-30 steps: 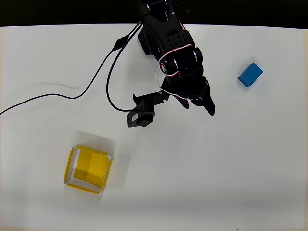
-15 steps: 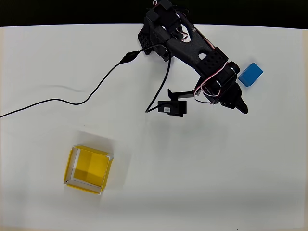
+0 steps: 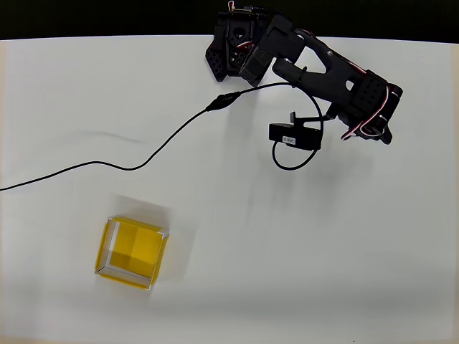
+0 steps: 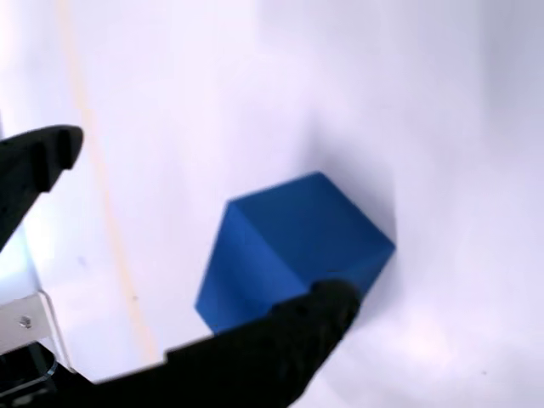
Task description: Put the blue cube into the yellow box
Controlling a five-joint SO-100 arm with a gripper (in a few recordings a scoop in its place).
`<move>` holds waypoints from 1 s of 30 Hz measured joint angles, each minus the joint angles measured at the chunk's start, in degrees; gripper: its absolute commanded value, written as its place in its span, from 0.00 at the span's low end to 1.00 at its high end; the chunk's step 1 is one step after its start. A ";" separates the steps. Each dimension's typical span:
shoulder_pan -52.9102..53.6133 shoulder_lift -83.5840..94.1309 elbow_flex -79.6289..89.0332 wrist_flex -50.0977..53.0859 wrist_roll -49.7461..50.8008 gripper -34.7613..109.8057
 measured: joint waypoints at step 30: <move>-9.49 -19.86 -12.92 -5.80 5.36 0.58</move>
